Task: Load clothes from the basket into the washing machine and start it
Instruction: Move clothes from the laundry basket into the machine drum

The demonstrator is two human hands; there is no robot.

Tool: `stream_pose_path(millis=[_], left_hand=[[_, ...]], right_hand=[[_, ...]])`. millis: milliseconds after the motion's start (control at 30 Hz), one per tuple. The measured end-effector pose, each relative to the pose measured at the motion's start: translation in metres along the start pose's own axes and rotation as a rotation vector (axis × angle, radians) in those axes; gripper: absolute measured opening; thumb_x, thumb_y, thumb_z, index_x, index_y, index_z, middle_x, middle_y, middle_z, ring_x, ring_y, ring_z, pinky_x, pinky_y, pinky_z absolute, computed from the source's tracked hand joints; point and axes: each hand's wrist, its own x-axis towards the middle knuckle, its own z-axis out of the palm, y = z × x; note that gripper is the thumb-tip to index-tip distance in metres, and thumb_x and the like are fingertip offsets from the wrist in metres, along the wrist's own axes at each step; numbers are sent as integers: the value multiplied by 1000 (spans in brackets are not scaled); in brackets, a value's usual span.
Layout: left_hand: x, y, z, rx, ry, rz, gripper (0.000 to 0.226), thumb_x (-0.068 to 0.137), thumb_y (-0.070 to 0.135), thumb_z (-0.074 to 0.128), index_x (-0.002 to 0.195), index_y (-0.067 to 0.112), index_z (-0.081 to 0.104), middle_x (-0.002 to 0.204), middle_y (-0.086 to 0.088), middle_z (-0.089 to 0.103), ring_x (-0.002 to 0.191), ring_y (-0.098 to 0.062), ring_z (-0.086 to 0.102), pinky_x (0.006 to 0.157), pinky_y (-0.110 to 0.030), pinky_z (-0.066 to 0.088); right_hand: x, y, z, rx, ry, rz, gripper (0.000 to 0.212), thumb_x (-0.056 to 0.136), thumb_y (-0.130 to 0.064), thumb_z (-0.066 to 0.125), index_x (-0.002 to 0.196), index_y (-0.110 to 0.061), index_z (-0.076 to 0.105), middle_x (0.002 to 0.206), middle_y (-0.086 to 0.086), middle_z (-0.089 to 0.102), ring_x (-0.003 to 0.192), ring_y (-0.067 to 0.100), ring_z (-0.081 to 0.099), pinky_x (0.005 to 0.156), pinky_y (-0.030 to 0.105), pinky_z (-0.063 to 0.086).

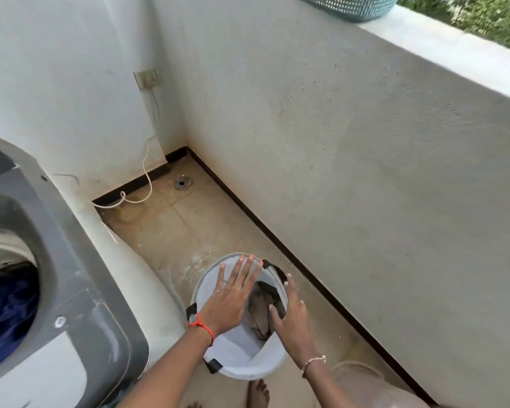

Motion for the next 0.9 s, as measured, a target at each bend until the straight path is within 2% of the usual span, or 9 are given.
stream_pose_path(millis=[67,167,233,300,400,567,700,833,900], left_hand=[[5,1,30,20,-22,15,97,64,9,47,150,10,3,156,-13,5,142,-34,11,103,-57,22],[18,-2,81,14,-69,21,115,57,15,68,150,10,1,155,-14,5,142,-33,9,103,-58,21],[27,-5,124,9,-108,23,115,59,18,69,150,11,0,156,-13,11,143,-32,11,103,-60,25],[34,-11,170,3,-163,30,113,62,19,70,150,10,-2,155,-15,17,143,-32,12,102,-63,29],[49,-25,248,3,-191,70,118,61,21,73,149,9,-5,156,-15,13,144,-32,7,104,-64,26],[74,-52,377,100,-202,320,130,59,53,74,148,8,-10,156,-14,5,144,-28,7,108,-66,10],[91,-72,467,125,-240,351,130,55,42,79,147,8,-7,155,-13,1,144,-31,9,107,-68,5],[114,-75,533,224,-255,415,124,62,35,75,145,11,-15,157,-13,-1,144,-30,0,108,-64,-5],[127,-74,557,274,-230,431,116,67,31,70,146,11,-13,157,-13,-3,144,-31,-1,107,-64,-5]], right_hand=[[7,14,20,-22,-13,18,75,90,-28,49,141,-25,-5,146,-18,5,137,14,27,111,26,18],[20,43,58,-9,-24,85,76,90,-28,49,139,-24,-9,147,-16,4,139,13,20,115,33,15],[27,69,88,8,-40,170,78,89,-24,52,142,-22,-5,146,-17,8,140,16,18,115,38,15],[34,96,123,59,-48,236,80,87,-21,54,144,-21,-2,151,-9,13,140,20,18,115,40,15],[49,139,183,60,-104,248,82,87,-20,53,142,-25,-8,154,-3,9,141,19,14,114,35,7],[83,221,288,-12,-65,323,95,83,-22,60,142,-22,-15,155,0,-3,142,16,-4,115,41,4],[115,281,356,-121,-17,412,108,75,-21,69,143,-18,-15,154,10,-5,142,23,-3,115,45,5],[142,339,409,-301,-2,469,119,63,-34,77,144,-14,-8,153,16,-1,141,32,3,114,44,3],[149,364,427,-425,6,482,125,55,-42,80,145,-13,-3,152,21,5,139,38,11,114,47,9]])
